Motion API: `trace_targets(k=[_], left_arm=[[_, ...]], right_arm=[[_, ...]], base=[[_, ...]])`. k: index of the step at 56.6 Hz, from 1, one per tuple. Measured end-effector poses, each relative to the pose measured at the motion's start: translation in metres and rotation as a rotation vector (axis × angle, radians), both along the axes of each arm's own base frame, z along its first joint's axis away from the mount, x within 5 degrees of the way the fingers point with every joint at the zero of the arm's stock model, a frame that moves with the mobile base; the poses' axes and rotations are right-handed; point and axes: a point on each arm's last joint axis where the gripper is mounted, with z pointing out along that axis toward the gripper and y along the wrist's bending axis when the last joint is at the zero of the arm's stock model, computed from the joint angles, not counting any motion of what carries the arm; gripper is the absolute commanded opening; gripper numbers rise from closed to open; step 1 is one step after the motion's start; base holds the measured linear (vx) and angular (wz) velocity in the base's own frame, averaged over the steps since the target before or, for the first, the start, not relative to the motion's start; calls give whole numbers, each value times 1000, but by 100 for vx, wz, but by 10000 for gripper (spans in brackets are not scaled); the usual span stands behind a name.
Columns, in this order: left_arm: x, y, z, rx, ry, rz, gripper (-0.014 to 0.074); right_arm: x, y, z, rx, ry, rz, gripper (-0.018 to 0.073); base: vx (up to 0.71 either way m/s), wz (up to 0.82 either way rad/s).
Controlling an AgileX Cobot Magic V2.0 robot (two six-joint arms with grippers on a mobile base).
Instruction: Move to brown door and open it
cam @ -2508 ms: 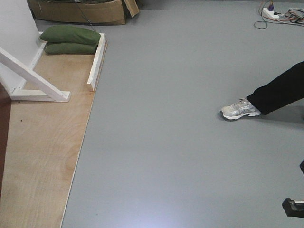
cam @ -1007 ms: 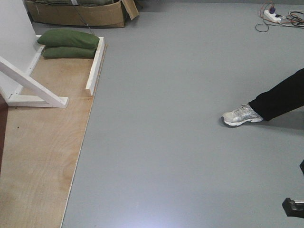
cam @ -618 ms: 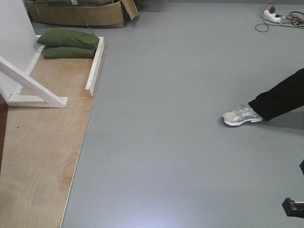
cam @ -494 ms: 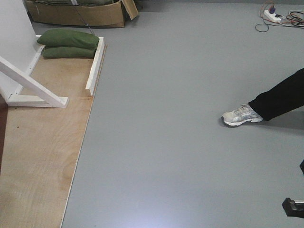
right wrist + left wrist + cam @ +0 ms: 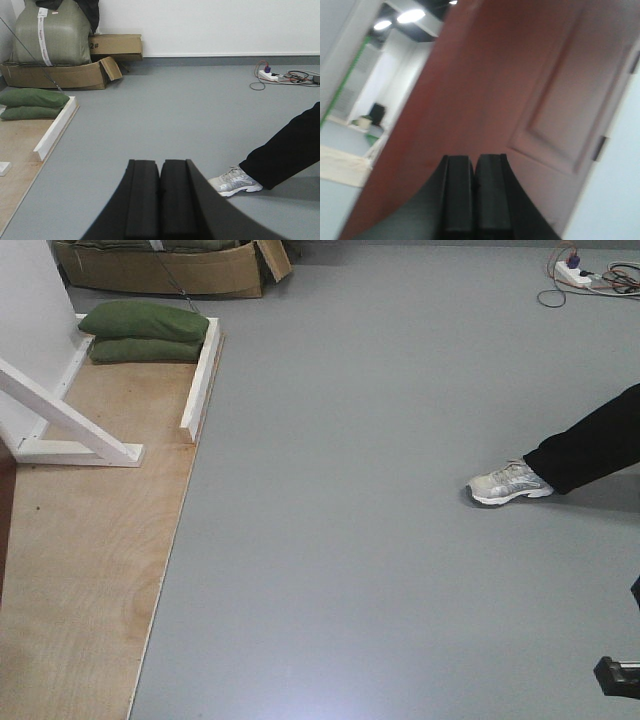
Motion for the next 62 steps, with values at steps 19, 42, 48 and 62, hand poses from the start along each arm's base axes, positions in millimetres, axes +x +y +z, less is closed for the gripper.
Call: trace_targets(k=[19, 42, 48, 62], left_arm=[[-34, 74, -32, -166, 16, 160, -3], [-41, 154, -41, -240, 22, 62, -3], [-37, 164, -38, -230, 32, 32, -3], [-32, 181, -55, -284, 19, 20, -3]], right_arm=[[0, 0, 0, 0, 0, 0, 0], [0, 0, 0, 0, 0, 0, 0], [0, 0, 0, 0, 0, 0, 0], [0, 0, 0, 0, 0, 0, 0]], base=[[0, 0], [0, 0], [0, 0], [0, 0]])
